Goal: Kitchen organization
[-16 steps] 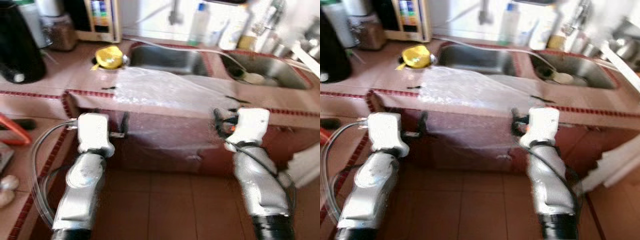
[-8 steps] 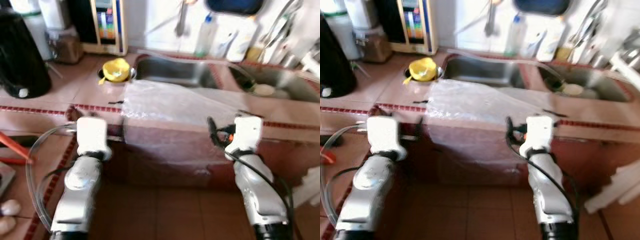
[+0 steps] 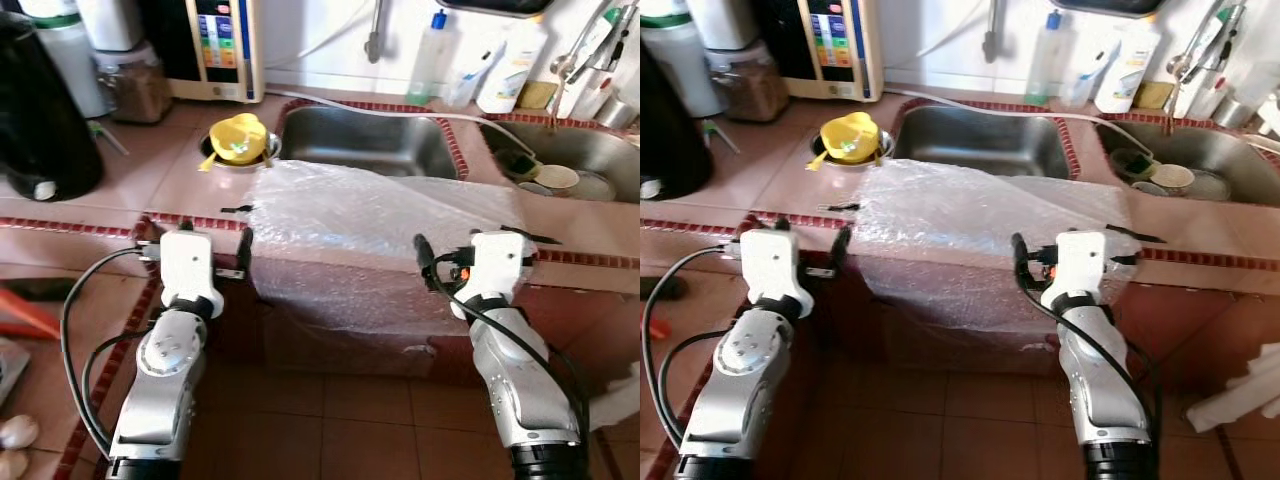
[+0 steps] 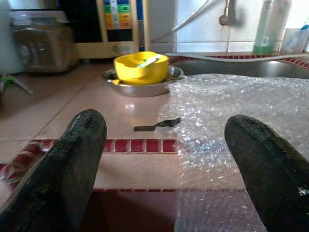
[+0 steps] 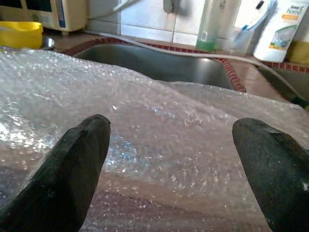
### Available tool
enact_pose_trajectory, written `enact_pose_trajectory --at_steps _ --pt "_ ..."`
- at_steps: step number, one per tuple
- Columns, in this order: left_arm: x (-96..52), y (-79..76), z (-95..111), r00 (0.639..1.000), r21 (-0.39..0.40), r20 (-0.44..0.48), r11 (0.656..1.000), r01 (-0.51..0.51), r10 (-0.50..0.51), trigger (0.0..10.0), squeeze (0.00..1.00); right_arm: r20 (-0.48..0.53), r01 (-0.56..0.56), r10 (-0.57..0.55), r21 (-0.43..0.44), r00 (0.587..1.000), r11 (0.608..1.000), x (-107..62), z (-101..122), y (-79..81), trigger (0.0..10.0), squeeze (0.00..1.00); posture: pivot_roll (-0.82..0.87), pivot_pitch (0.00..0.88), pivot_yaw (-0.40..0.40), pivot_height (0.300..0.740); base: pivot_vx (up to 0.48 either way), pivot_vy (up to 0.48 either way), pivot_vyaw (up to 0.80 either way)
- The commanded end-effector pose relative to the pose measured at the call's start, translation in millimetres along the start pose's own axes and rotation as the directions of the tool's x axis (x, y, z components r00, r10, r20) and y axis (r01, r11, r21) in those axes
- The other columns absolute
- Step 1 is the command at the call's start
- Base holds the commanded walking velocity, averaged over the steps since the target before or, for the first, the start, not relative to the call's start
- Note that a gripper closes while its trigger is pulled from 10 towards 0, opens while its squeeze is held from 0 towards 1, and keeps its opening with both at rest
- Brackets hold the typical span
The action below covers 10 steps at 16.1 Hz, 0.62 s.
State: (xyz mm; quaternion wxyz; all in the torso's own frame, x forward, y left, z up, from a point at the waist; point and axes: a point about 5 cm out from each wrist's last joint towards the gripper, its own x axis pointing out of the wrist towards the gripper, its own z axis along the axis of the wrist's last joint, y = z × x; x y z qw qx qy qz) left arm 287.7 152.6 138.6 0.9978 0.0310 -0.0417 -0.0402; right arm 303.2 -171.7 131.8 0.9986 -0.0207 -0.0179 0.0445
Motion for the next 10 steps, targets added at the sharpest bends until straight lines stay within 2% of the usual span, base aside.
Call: enact_pose_trajectory --at_steps 1,8,10 --pt "-0.5 -4.1 -0.3 1.000 -0.004 -0.005 1.000 0.007 -0.007 10.0 0.00 0.015 0.021 -0.021 -0.009 1.000 1.000 -0.7 4.0 -6.4 10.0 0.00 0.01 0.016 -0.047 0.740 0.000 -0.446 0.00" --pt "0.4 -3.1 -2.0 1.000 -0.014 -0.022 1.000 -0.005 0.004 10.0 0.00 0.023 -0.025 0.025 0.002 0.999 1.000 -1.3 5.7 -1.1 10.0 0.00 0.01 0.022 -0.048 0.740 0.000 -0.480 0.00" --pt "0.0 -1.5 -0.9 1.000 -0.026 -0.013 1.000 -0.015 0.015 10.0 0.00 0.030 -0.044 0.044 0.011 0.999 0.999 -1.5 6.3 2.9 10.0 0.00 0.01 0.021 -0.046 0.740 0.000 -0.137 0.00"
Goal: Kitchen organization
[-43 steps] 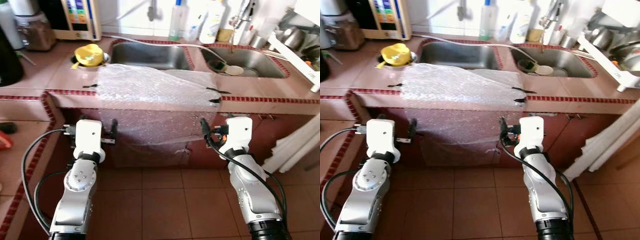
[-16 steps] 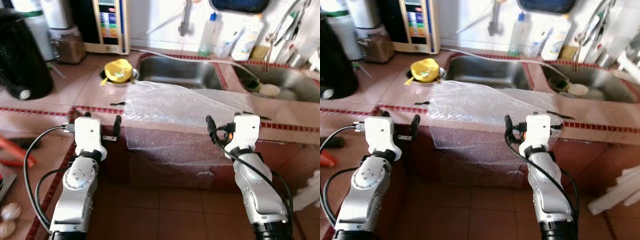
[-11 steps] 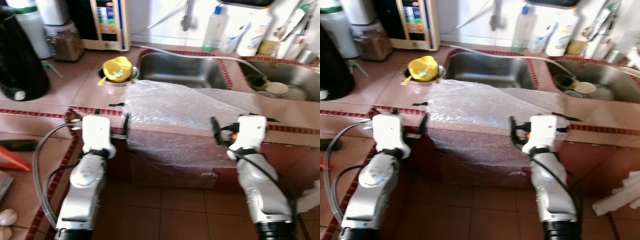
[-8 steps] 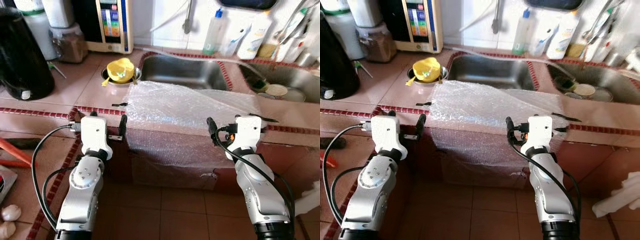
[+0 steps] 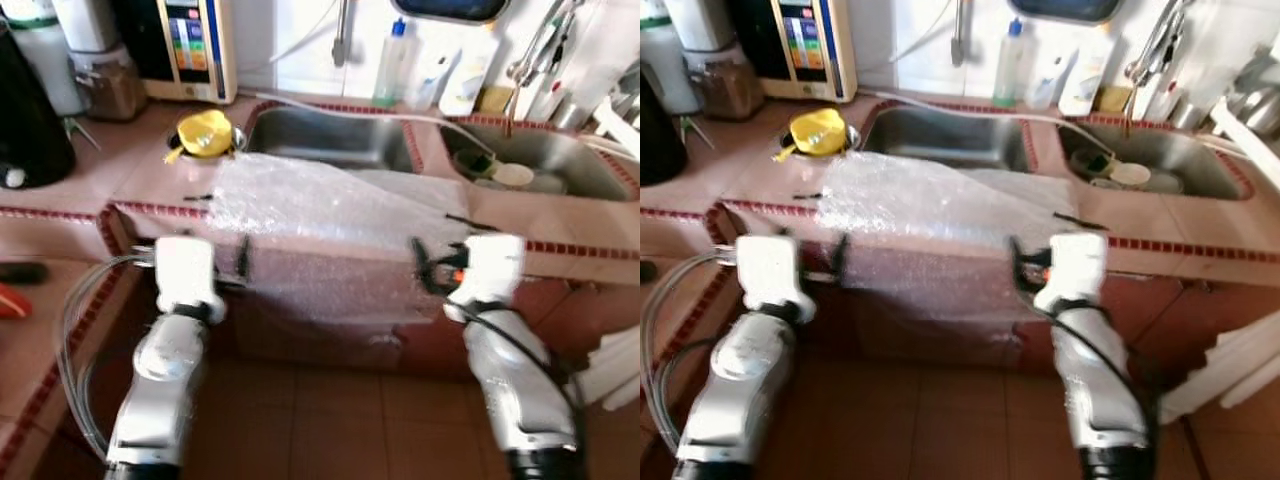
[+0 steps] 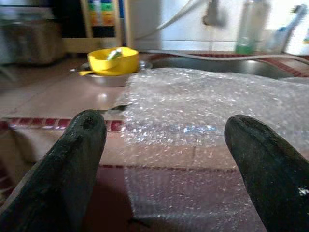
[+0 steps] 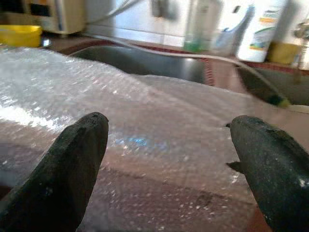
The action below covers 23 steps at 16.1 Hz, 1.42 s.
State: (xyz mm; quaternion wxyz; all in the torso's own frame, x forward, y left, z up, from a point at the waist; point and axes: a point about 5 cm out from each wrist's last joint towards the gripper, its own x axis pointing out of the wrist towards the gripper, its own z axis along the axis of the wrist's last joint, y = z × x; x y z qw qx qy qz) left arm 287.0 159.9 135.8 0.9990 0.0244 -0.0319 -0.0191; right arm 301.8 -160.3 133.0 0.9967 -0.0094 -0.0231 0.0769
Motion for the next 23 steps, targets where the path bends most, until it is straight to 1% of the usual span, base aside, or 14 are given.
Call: enact_pose_trajectory --at_steps 1,3,6,7,9,12,13,14,15,16,18,19,20,23 --pt "1.1 -7.5 2.0 1.000 -0.023 0.006 1.000 0.021 -0.021 10.0 0.00 0.020 0.016 -0.015 -0.013 1.000 1.000 -1.5 5.1 -7.3 10.0 0.00 0.01 0.021 -0.043 0.740 0.000 0.000 0.00" --pt "-0.6 -4.1 0.5 1.000 -0.007 -0.007 1.000 0.030 -0.030 10.0 0.00 0.029 0.013 -0.013 -0.012 0.999 1.000 -2.3 6.2 -6.1 10.0 0.00 0.01 0.021 -0.038 0.740 0.000 0.000 0.00" --pt "-7.5 7.8 1.7 1.000 0.022 -0.016 1.000 0.006 -0.005 10.0 0.00 0.040 -0.002 0.003 -0.014 0.999 1.000 -8.6 8.0 -7.3 10.0 0.00 0.01 0.027 -0.037 0.740 0.000 0.000 0.00" --pt "-11.0 8.1 1.8 1.000 0.045 -0.020 0.999 -0.001 0.002 10.0 0.00 0.035 -0.007 0.007 -0.009 0.999 1.000 -11.5 6.6 -8.0 10.0 0.00 0.01 0.029 -0.034 0.740 0.000 0.000 0.00" --pt "-20.5 4.5 -6.7 0.998 0.025 -0.047 0.999 0.035 -0.034 10.0 0.00 0.024 -0.023 0.023 -0.005 0.999 1.000 -18.2 2.2 -3.1 10.0 0.00 0.01 0.029 -0.028 0.740 0.000 0.000 0.00" --pt "-22.3 4.7 -8.9 0.999 0.060 -0.043 0.998 0.031 -0.028 10.0 0.00 0.026 -0.023 0.023 0.001 0.999 1.000 -17.9 1.4 2.0 10.0 0.00 0.01 0.024 -0.031 0.740 0.000 0.000 0.00" --pt "-26.8 6.6 -11.8 0.997 0.056 -0.068 0.998 0.041 -0.037 10.0 0.00 0.030 -0.034 0.034 0.004 0.999 0.999 -16.4 2.0 7.6 10.0 0.00 0.02 0.021 -0.035 0.740 0.000 0.000 0.00" --pt "-30.7 8.5 -14.1 0.996 0.060 -0.081 0.997 0.043 -0.038 10.0 0.00 0.031 -0.046 0.046 -0.003 0.998 0.999 -16.5 2.1 9.4 10.0 0.00 0.02 0.020 -0.038 0.740 0.000 0.000 0.00" --pt "-32.8 9.5 -15.6 0.995 0.063 -0.089 0.997 0.043 -0.037 10.0 0.00 0.031 -0.050 0.050 -0.007 0.998 0.999 -16.8 2.0 9.6 10.0 0.00 0.02 0.020 -0.038 0.740 0.000 0.000 0.00" --pt "-39.0 11.2 -20.0 0.992 0.064 -0.114 0.997 0.051 -0.044 10.0 0.00 0.019 -0.054 0.054 -0.025 0.998 0.998 -19.3 -0.1 5.0 10.0 0.00 0.03 0.019 -0.042 0.740 0.000 0.000 0.00" --pt "-39.8 11.7 -21.5 0.991 0.060 -0.124 0.997 0.052 -0.044 10.0 0.00 0.019 -0.039 0.040 -0.039 0.999 0.998 -19.5 1.0 -3.2 10.0 0.00 0.02 0.018 -0.041 0.740 0.000 0.000 0.00" --pt "-39.2 11.3 -21.7 0.991 0.056 -0.123 0.997 0.058 -0.051 10.0 0.00 0.020 -0.034 0.035 -0.042 0.999 0.999 -19.0 1.7 -4.7 10.0 0.00 0.02 0.017 -0.041 0.740 0.000 0.000 0.00" --pt "-36.2 8.3 -19.8 0.991 0.030 -0.102 0.995 0.093 -0.089 10.0 0.00 0.024 -0.029 0.030 -0.045 0.999 0.999 -18.0 2.8 -5.9 10.0 0.00 0.02 0.013 -0.040 0.740 0.000 0.000 0.00" --pt "-31.0 9.0 -15.9 0.992 0.031 -0.083 0.995 0.096 -0.093 10.0 0.00 0.032 -0.031 0.032 -0.046 0.999 0.998 -16.0 4.8 -4.6 10.0 0.00 0.02 0.013 -0.042 0.740 0.000 0.000 0.00"
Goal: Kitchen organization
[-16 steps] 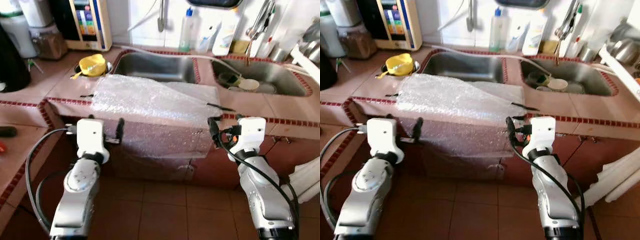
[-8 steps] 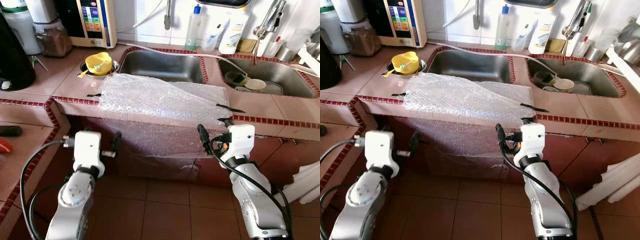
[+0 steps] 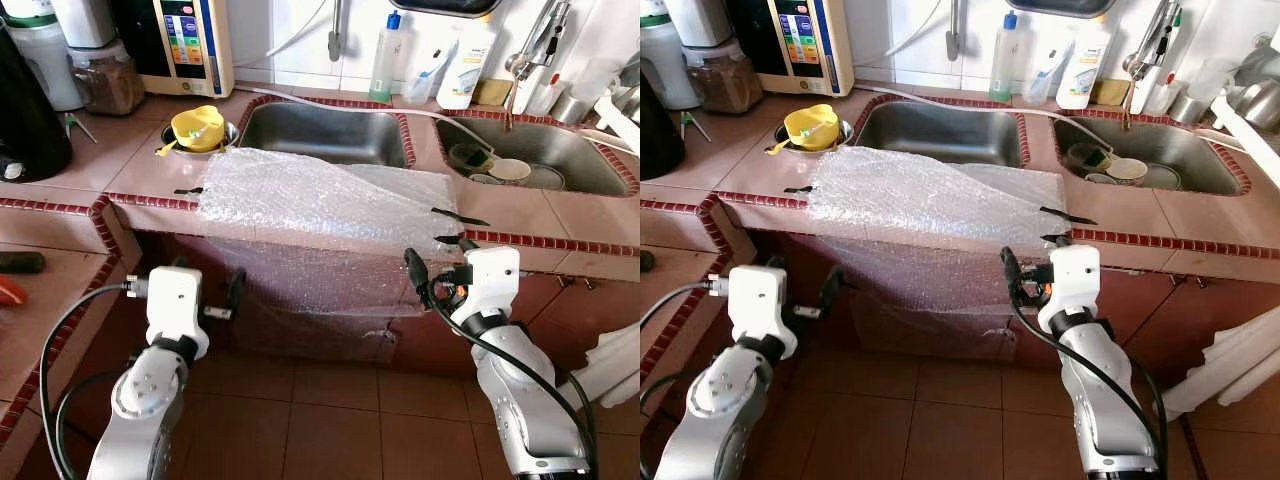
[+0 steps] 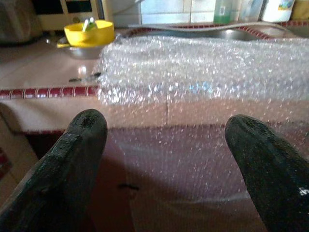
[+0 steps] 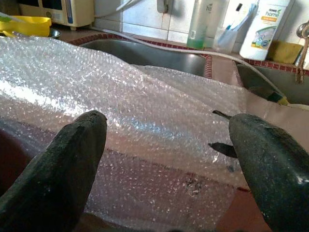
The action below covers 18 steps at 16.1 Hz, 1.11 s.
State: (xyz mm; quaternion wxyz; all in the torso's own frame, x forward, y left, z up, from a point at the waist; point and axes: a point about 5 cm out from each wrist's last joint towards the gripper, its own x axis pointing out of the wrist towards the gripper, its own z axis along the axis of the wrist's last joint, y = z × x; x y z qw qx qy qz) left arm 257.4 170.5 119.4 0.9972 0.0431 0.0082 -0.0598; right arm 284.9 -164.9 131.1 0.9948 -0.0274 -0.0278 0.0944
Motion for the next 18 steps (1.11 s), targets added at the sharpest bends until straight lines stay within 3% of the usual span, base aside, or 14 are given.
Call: enact_pose_trajectory --at_steps 1,7,18 --pt "1.8 2.3 2.3 1.000 0.003 0.007 1.000 0.007 -0.007 10.0 0.00 0.033 0.003 -0.003 -0.010 0.999 1.000 3.4 7.9 -2.5 10.0 0.00 0.02 0.016 -0.041 0.740 0.000 0.000 0.00" --pt "2.4 2.3 5.5 1.000 0.002 0.025 1.000 0.010 -0.010 10.0 0.00 0.045 -0.011 0.011 -0.009 0.999 1.000 6.5 9.6 2.7 10.0 0.00 0.02 0.026 -0.041 0.740 0.041 0.000 0.00" --pt "4.7 -2.6 2.9 1.000 -0.001 0.014 1.000 0.027 -0.027 10.0 0.00 0.049 -0.024 0.025 -0.024 0.999 0.999 7.5 8.9 4.6 10.0 0.00 0.02 0.029 -0.041 0.740 0.416 0.000 0.00"
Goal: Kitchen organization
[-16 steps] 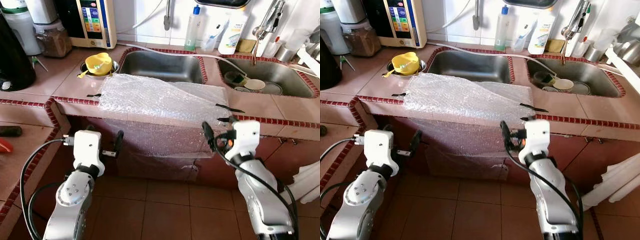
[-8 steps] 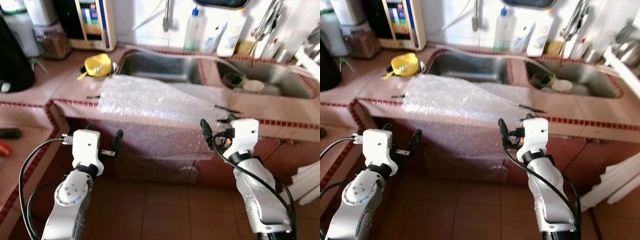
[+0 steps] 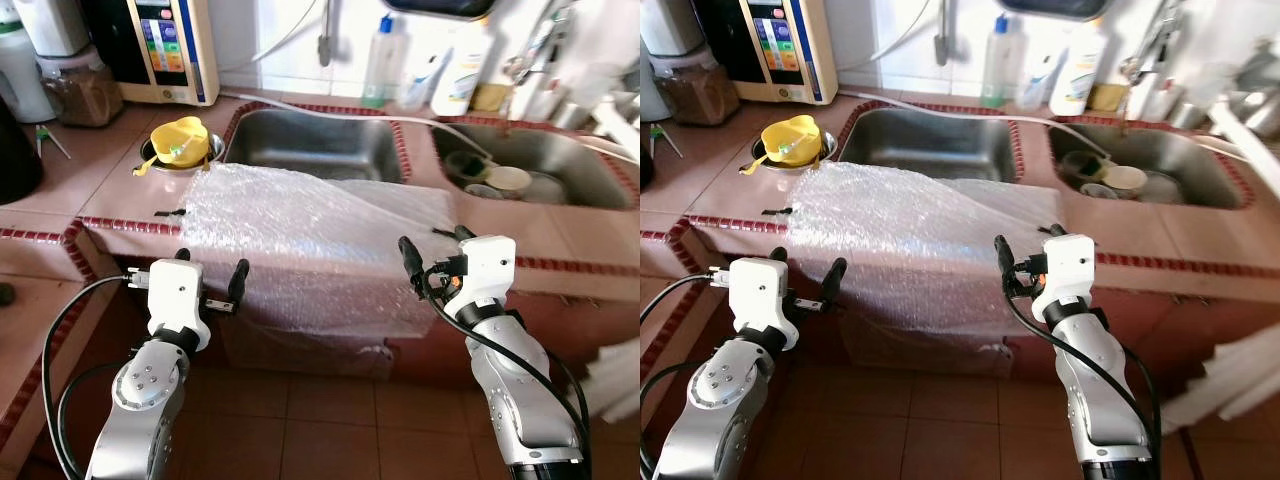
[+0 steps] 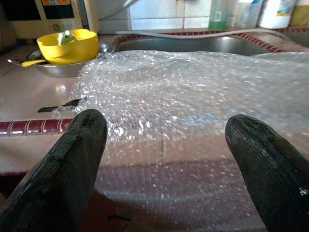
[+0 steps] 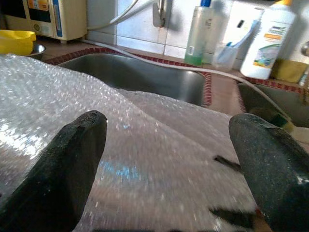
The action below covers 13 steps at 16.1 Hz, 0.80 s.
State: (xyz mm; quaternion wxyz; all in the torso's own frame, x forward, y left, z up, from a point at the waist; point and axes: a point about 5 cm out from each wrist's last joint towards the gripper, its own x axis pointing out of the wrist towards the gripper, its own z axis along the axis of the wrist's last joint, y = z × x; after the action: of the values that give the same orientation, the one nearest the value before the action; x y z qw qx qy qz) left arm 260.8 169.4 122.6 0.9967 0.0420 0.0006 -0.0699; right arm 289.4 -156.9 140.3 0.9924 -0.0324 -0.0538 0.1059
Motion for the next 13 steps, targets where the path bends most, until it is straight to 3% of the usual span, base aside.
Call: enact_pose_trajectory --at_steps 1,10,13 --pt "1.3 -2.4 -0.5 1.000 0.000 -0.002 1.000 0.008 -0.008 10.0 0.00 -0.002 -0.003 0.003 -0.010 1.000 1.000 0.9 -0.3 -2.1 10.0 0.00 0.02 0.029 -0.042 0.740 0.446 0.000 0.00" --pt "2.0 -4.4 -1.1 1.000 -0.005 -0.005 1.000 0.010 -0.010 10.0 0.00 0.003 -0.003 0.003 -0.016 1.000 1.000 4.3 1.1 -4.3 10.0 0.00 0.02 0.035 -0.044 0.740 0.449 0.000 0.00" --pt "2.9 -4.4 -1.3 1.000 -0.003 -0.011 1.000 -0.006 0.006 10.0 0.00 0.001 -0.005 0.005 -0.015 1.000 1.000 3.9 -0.1 -3.5 10.0 0.00 0.02 0.034 -0.043 0.740 0.117 0.000 0.00"
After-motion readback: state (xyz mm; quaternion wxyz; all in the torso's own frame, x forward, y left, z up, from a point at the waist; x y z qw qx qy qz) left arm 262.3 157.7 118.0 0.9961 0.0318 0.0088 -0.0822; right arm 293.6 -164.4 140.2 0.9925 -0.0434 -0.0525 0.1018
